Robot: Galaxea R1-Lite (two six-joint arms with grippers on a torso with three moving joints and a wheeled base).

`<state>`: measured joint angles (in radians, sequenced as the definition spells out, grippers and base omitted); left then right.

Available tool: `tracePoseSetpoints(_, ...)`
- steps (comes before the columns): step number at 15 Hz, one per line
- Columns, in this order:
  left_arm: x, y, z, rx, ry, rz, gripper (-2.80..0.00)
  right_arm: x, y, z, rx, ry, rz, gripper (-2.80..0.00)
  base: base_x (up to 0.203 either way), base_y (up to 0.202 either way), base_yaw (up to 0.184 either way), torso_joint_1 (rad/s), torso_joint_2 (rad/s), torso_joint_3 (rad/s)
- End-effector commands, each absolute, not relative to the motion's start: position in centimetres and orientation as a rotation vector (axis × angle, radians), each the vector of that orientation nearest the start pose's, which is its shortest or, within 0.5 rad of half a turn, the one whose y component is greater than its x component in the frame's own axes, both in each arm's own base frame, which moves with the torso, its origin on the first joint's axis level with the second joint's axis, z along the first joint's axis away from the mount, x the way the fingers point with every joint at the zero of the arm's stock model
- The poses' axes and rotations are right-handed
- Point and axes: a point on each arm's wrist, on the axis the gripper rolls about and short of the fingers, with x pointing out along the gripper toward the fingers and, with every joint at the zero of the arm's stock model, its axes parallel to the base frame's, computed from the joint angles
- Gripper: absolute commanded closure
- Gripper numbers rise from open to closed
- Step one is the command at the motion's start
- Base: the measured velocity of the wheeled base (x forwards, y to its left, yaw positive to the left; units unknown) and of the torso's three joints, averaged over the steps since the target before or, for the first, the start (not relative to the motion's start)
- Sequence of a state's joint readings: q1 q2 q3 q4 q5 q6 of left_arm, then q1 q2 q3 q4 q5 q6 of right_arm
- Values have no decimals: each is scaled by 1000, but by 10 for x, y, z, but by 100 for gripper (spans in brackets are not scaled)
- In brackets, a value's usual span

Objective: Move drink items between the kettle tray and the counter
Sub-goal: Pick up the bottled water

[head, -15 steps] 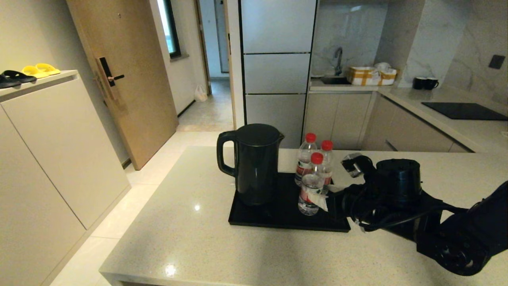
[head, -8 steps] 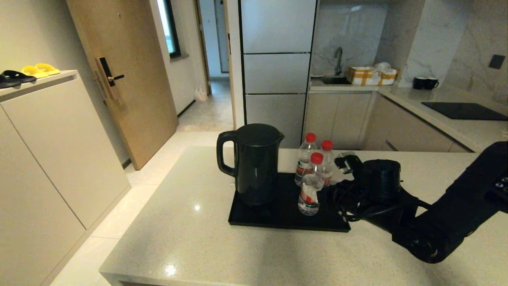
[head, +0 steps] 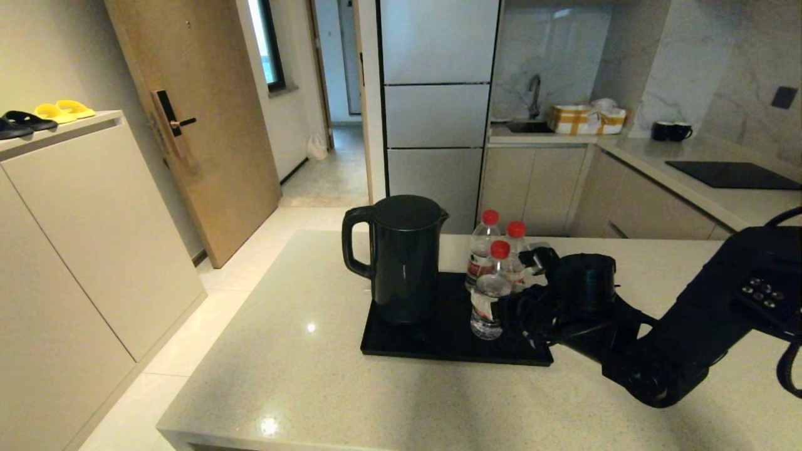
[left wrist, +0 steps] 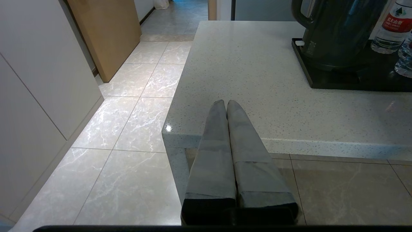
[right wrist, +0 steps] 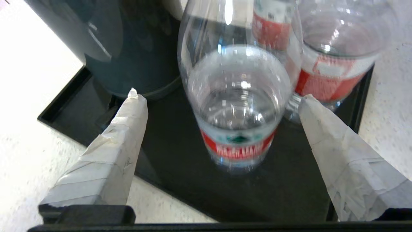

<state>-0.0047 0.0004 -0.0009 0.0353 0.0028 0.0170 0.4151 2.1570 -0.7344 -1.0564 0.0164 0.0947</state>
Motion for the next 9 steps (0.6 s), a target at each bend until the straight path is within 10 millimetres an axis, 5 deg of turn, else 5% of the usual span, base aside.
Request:
tracePoseSetpoints(1,-23,0,72,17,35,-2,0,341,149,49,23,368,406,-280,0,0,0,0,0,0)
tracePoseSetpoints(9,-23,0,72,17,35,-2,0,361,152,42,20,375,393,-280,0,0,0,0,0,0)
